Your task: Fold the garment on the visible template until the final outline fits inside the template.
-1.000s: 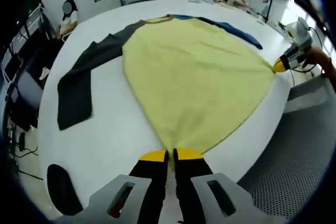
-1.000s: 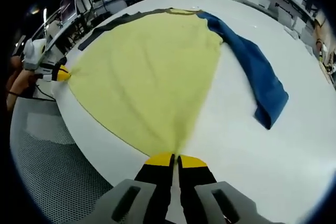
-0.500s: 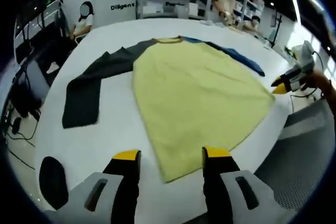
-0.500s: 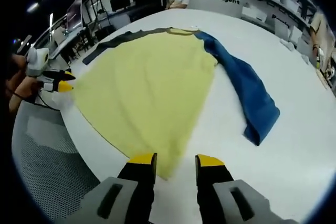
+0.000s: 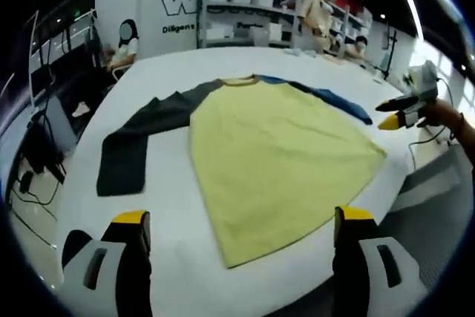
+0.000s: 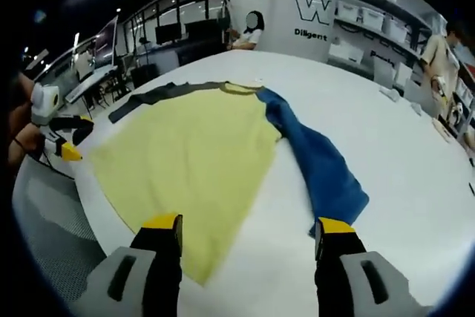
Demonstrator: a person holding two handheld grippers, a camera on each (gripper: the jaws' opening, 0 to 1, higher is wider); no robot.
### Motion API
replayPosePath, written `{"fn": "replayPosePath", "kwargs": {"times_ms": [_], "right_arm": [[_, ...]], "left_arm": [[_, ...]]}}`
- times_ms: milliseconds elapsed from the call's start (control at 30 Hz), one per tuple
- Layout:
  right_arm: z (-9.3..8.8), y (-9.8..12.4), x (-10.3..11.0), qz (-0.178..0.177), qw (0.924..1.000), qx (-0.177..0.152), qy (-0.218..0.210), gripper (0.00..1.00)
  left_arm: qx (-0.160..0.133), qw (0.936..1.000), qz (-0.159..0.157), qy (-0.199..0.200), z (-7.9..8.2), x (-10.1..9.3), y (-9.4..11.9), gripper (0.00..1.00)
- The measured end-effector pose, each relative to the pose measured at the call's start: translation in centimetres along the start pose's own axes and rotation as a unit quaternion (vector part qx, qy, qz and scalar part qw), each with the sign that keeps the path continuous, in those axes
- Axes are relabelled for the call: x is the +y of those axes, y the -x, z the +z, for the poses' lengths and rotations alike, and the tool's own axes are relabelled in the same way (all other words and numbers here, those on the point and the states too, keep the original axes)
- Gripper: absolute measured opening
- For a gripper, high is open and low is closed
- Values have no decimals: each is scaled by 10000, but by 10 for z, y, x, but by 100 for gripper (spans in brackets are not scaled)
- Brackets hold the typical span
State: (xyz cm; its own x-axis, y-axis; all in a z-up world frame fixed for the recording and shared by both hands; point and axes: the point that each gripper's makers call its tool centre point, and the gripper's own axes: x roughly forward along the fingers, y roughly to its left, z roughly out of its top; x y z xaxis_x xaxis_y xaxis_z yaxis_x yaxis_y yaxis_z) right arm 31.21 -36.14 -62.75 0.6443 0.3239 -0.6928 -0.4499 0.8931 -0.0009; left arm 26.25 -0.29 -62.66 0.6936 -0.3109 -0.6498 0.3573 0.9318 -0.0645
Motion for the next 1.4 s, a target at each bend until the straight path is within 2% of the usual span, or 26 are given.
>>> {"fn": "replayPosePath", "kwargs": {"times_ms": [67, 167, 333, 500, 600, 633, 700, 767, 867, 1200, 1333, 1400], "right_arm": [[-3, 0, -8, -60, 10000, -6, -68, 73], [-8, -2, -21, -179, 9997, 11, -166, 72], [-11, -6, -42, -414, 9990, -68, -154, 69], [-15, -12, -60, -641, 9979, -92, -99, 60], [-18, -14, -68, -756, 9970, -51, -140, 53], [-21, -16, -78, -888, 9959, -60, -155, 51], [-25, -18, -84, -981, 9951, -21, -124, 45], [-31, -20, -91, -1063, 9942, 107, -95, 39], [-35, -22, -101, -1187, 9928, 114, -113, 32], [-40, -24, -105, -1278, 9916, 176, -70, 13], [-41, -25, -105, -1301, 9913, 209, 46, 0], [-41, -24, -106, -1319, 9910, 201, 70, 0]], "left_arm": [[-73, 10000, 12, -15, 2, -2, 2, 99], [-28, 10000, 27, -91, 1, -4, 4, 99], [-133, 9987, 279, -412, 10, -1, 10, 99], [-362, 9985, 216, -345, 20, -6, 11, 99], [-372, 9981, 250, -418, 20, -6, 10, 99], [-368, 9979, 292, -450, 19, -4, 10, 99], [-365, 9975, 320, -513, 19, -2, 11, 98], [-388, 9976, 326, -481, 20, -1, 11, 96], [-480, 9973, 316, -451, 22, -1, 12, 96], [-504, 9976, 352, -333, 21, 4, 13, 93], [-495, 9976, 358, -334, 20, 5, 13, 91], [-505, 9975, 359, -340, 20, 5, 13, 92]]}}
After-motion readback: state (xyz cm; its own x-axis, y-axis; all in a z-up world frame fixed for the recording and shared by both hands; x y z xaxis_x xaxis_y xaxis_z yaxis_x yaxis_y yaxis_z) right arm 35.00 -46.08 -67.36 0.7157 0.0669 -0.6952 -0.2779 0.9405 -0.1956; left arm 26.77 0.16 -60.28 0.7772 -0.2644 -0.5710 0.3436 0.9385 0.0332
